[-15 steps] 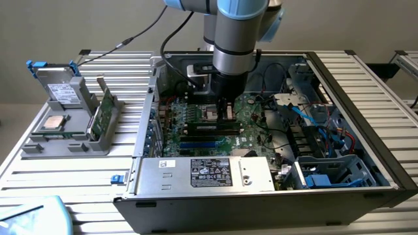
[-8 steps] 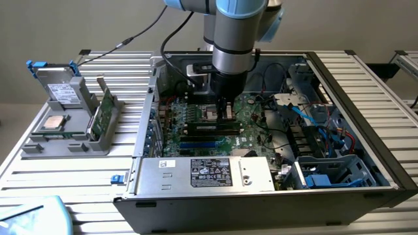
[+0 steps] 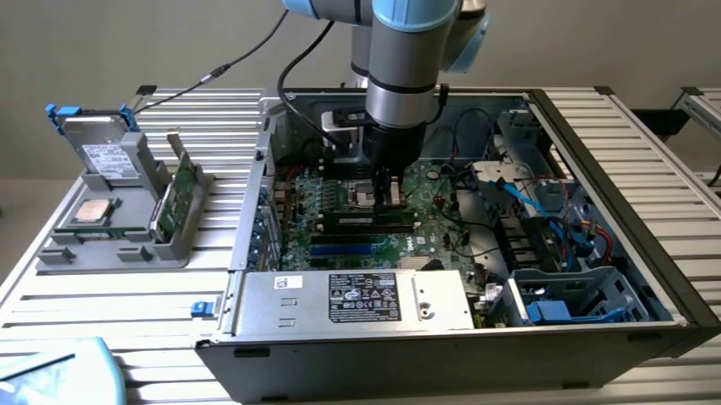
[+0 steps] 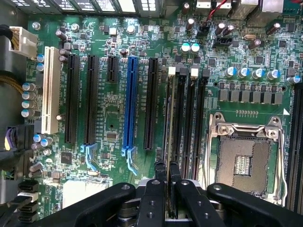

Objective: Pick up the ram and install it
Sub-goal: 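Insert the ram into the slot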

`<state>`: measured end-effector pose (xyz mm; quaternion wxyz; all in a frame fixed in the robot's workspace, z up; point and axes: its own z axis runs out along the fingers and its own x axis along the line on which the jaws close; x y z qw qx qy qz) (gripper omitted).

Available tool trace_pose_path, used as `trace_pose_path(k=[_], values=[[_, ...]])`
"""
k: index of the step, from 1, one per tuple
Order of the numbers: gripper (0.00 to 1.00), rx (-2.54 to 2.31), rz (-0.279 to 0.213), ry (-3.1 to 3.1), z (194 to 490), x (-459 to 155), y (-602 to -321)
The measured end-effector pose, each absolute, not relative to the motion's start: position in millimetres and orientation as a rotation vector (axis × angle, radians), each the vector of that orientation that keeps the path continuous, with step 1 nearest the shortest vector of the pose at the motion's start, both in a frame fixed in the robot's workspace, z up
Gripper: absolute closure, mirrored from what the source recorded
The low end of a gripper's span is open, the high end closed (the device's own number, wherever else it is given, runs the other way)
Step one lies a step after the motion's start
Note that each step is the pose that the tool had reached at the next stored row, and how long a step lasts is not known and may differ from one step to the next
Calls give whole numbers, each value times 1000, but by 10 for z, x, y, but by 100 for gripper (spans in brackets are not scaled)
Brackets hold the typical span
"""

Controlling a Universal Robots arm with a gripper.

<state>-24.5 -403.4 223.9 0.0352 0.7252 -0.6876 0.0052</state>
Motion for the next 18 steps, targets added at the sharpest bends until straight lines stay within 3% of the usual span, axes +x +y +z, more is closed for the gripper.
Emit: trace_pose_path(k=[18], values=[[86, 2230, 22, -2115, 2219, -251, -4013]])
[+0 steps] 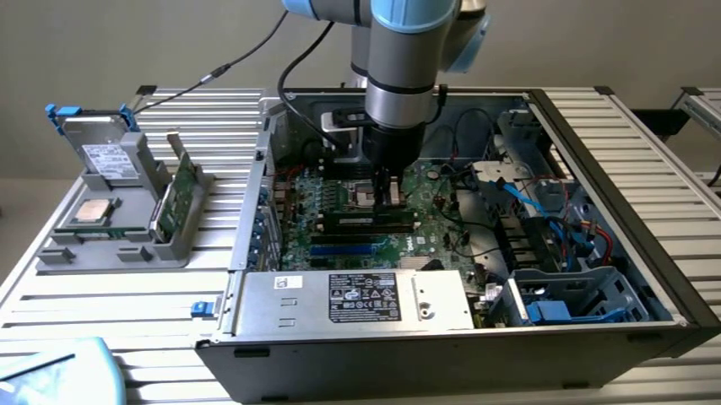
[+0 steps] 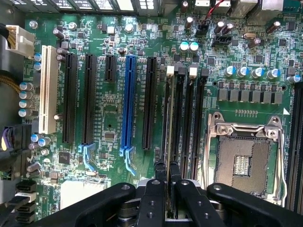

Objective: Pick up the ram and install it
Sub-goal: 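Insert the ram into the slot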

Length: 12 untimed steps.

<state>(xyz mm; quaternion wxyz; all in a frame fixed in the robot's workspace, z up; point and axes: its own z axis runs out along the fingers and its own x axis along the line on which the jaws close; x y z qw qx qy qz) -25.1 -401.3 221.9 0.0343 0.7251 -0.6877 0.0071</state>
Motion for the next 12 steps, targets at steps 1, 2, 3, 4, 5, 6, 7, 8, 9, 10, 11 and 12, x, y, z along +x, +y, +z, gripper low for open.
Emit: trace_pose_path(k=[1, 2, 3, 4, 5, 6, 7, 8, 9, 10, 11, 12], values=[[86, 2229, 22, -2115, 2219, -251, -4012], [86, 2229, 22, -2116, 2219, -253, -4012], [86, 2228, 22, -2116, 2218, -254, -4011], [86, 2227, 22, -2117, 2218, -256, -4010], [86, 2226, 22, -2118, 2217, -258, -4010], [86, 2226, 22, -2119, 2216, -259, -4010], [86, 2225, 22, -2120, 2215, -260, -4010], [86, 2224, 22, -2120, 2213, -260, -4010], [86, 2224, 22, -2121, 2212, -261, -4009], [86, 2223, 22, -2121, 2209, -261, -4009], [86, 2223, 22, -2122, 2207, -262, -4009], [86, 2223, 22, -2122, 2204, -262, -4009]])
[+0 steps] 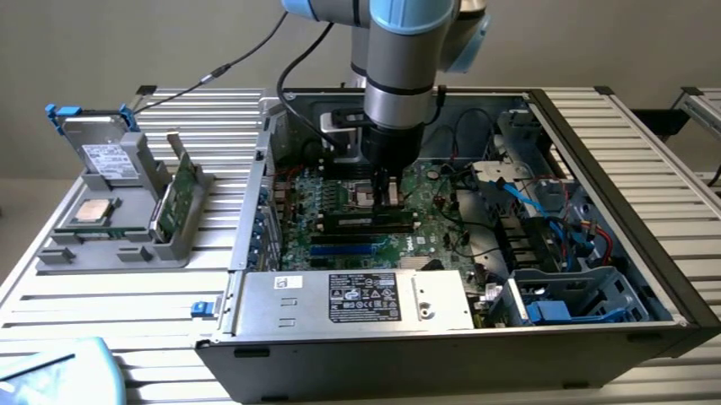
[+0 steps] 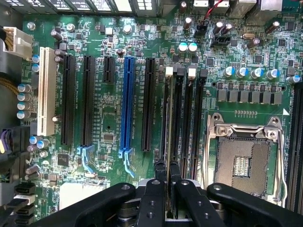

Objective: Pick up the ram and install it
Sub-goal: 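Insert the ram into the slot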

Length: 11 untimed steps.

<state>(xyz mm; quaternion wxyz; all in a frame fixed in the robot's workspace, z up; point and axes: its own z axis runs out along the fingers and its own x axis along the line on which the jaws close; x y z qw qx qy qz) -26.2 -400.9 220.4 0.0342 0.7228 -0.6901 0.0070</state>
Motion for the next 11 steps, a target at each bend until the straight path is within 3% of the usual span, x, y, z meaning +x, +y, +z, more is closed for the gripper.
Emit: trace_pose_path(k=[11], values=[[86, 2222, 21, -2123, 2201, -262, -4004]])
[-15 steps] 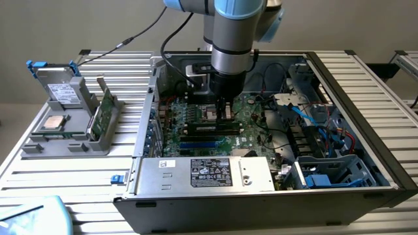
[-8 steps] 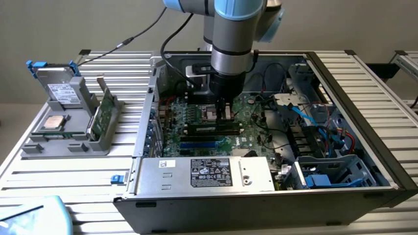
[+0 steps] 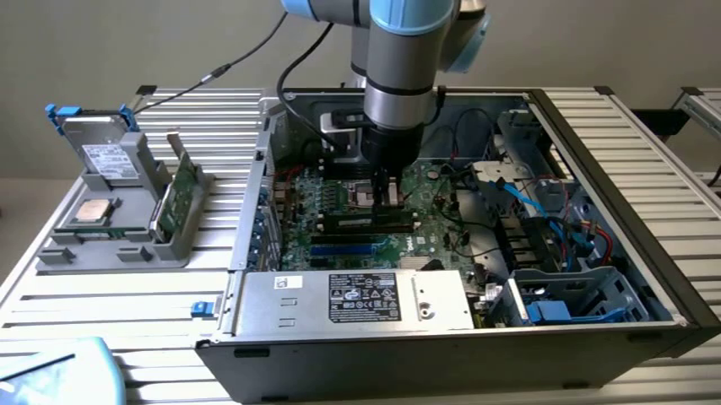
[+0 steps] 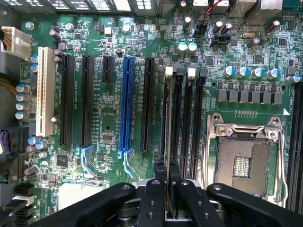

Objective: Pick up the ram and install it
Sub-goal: 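Insert the ram into the slot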

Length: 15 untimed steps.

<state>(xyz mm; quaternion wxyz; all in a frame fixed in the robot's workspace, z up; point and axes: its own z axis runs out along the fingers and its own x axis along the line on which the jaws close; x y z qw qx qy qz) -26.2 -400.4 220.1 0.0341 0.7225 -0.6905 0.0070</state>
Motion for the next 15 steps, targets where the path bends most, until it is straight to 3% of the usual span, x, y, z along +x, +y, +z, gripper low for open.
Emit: trace_pose_path(k=[15], values=[[86, 2216, 10, -2119, 2224, -261, -4003]])
